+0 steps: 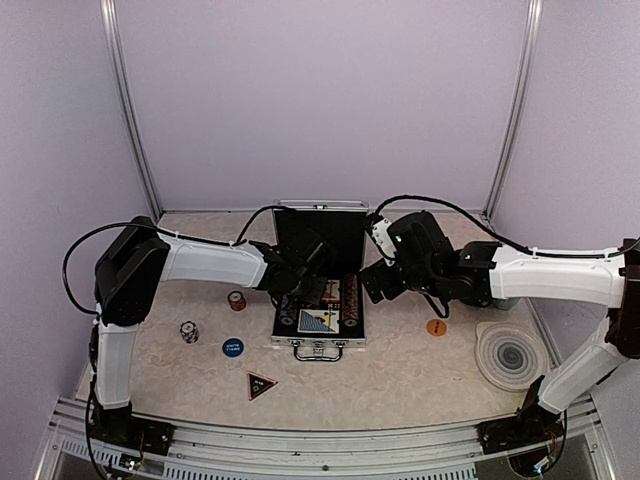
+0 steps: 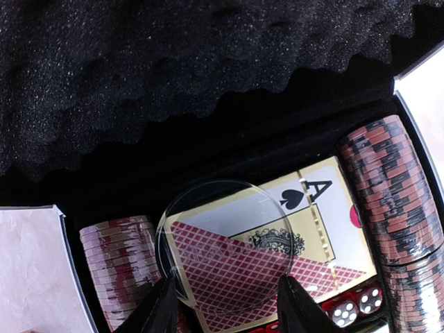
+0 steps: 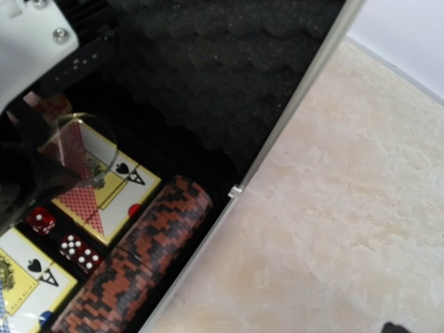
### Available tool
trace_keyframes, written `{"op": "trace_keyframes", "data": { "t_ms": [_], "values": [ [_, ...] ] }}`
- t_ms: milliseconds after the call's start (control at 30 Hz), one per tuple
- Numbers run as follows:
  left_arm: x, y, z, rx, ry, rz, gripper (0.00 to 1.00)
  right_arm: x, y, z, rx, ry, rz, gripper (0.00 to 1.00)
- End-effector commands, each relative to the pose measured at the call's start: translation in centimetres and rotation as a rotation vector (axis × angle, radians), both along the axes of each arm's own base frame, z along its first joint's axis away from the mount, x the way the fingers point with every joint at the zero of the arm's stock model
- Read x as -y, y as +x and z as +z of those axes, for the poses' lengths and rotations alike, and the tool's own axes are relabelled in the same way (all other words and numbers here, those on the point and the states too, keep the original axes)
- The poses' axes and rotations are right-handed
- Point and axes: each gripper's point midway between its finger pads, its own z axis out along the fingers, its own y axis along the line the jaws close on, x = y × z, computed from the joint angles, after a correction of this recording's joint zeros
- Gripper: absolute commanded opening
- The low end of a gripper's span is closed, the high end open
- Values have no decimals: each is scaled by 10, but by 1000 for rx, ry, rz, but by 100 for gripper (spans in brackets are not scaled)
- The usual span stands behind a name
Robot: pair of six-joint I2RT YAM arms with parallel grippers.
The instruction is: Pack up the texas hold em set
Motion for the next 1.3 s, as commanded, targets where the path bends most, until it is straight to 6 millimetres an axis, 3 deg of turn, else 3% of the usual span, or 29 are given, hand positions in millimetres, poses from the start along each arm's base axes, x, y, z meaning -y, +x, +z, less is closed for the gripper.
{"op": "trace_keyframes", "data": {
  "t_ms": [0, 467, 767, 1267],
  "values": [
    [-33, 18, -7, 32, 62, 118, 48, 3, 3, 9, 14, 34, -14, 99],
    [-35, 17, 1, 36, 45, 127, 49, 2, 4, 11, 15, 28, -10, 99],
    [-38, 11, 19, 59, 24, 135, 66, 1, 4, 8, 14, 22, -8, 99],
    [-39, -8, 47, 81, -7, 125, 73, 0, 4, 3, 3, 22, -3, 99]
  ]
}}
